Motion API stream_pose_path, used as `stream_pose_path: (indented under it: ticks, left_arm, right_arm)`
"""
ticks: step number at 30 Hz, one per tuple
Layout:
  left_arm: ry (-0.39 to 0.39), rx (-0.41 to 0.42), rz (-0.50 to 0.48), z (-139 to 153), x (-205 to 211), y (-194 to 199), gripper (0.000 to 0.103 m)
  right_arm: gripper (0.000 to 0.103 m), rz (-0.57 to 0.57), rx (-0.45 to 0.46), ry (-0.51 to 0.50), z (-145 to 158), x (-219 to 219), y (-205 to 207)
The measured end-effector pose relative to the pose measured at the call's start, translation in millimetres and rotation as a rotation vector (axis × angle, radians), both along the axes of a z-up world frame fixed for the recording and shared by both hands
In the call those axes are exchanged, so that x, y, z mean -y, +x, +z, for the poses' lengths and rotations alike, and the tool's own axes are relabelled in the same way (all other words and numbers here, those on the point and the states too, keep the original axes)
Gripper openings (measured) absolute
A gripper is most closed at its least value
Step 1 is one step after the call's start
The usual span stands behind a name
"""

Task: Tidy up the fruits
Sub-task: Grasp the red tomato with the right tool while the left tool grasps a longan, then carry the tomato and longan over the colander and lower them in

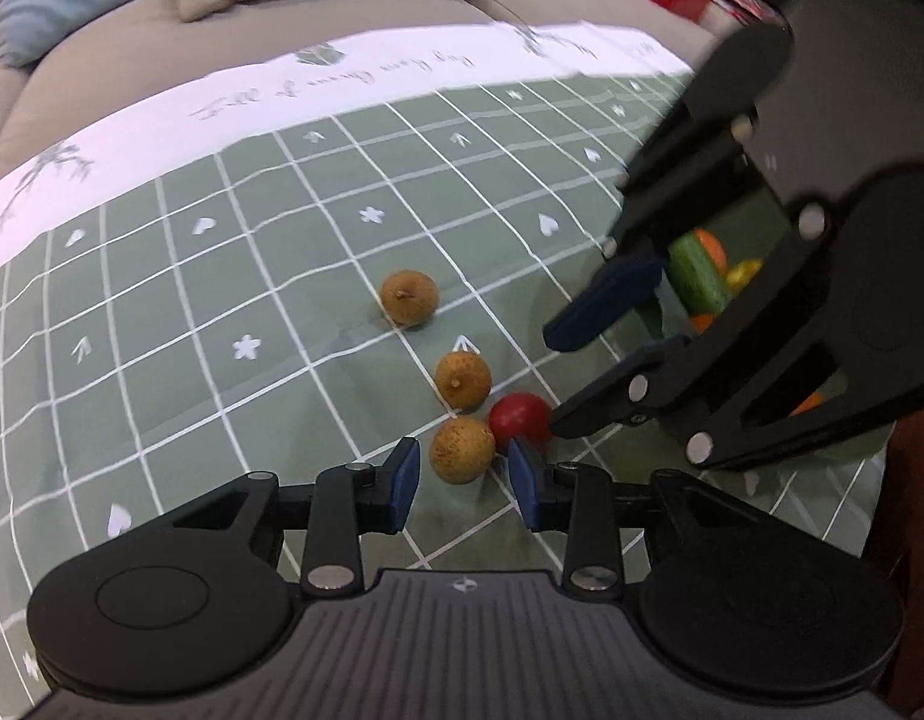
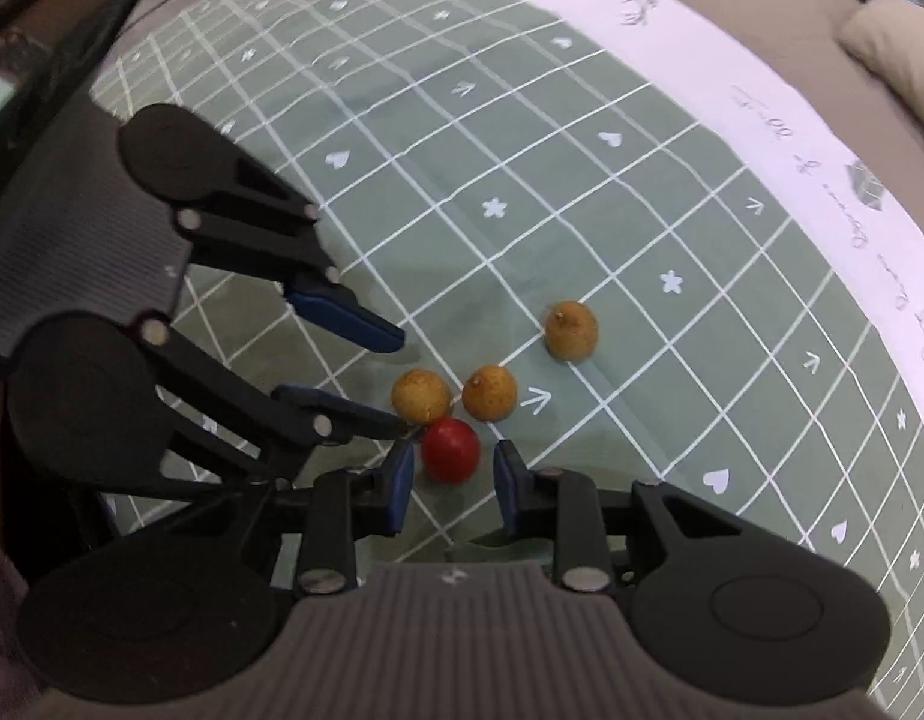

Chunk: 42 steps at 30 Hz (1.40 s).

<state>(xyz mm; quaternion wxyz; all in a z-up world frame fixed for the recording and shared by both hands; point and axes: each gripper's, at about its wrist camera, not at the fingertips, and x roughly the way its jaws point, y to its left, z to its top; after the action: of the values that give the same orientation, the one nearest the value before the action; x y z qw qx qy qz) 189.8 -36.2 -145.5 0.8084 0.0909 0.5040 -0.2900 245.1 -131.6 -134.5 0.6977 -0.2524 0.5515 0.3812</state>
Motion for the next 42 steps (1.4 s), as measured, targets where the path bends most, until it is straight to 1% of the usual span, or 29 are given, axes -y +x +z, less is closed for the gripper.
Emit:
stream_pose_path:
  ticks: [4, 8, 11, 16, 18, 23, 30, 33, 34, 35, 38, 42]
  left_arm:
    - [0.049, 0.019, -0.048, -8, 6, 0, 0.040]
    - [0.060, 0.029, -0.072, -11, 10, 0, 0.040]
    - [0.048, 0.023, -0.077, -13, 10, 0, 0.034]
    - [0.037, 0.009, -0.070, -15, 9, -2, 0.028]
    - [0.040, 0.006, -0.054, -14, 7, -1, 0.028]
    - [0.049, 0.010, 0.012, -7, -6, -4, 0.028]
    - [0.067, 0.009, 0.111, 7, -24, -11, 0.028]
    - [0.070, 0.007, 0.134, 12, -28, -14, 0.028]
    - [0.075, 0.009, 0.140, 14, -29, -14, 0.028]
    - [0.081, 0.012, 0.148, 15, -29, -15, 0.028]
    - [0.085, 0.011, 0.173, 20, -31, -15, 0.028]
    - [0.076, 0.011, 0.203, 29, -36, -24, 0.028]
  right_arm:
    - [0.025, 0.056, -0.027, -0.040, -4, -7, 3]
    - [0.026, 0.077, -0.042, -0.063, -11, -9, 5]
    - [0.026, 0.078, -0.044, -0.063, -14, -9, 6]
    - [0.026, 0.075, -0.053, -0.050, -15, -8, 6]
    - [0.026, 0.081, -0.059, -0.051, -17, -10, 5]
    - [0.026, 0.089, -0.034, -0.094, -26, -17, 4]
    - [0.027, 0.036, -0.042, -0.104, -35, -25, 8]
    - [0.025, 0.020, -0.031, -0.118, -38, -26, 8]
    - [0.022, 0.015, -0.028, -0.121, -39, -27, 8]
    - [0.021, 0.007, -0.023, -0.122, -39, -27, 8]
    - [0.021, -0.030, -0.027, -0.102, -37, -26, 7]
    - [0.021, -0.060, -0.019, -0.068, -30, -24, 0]
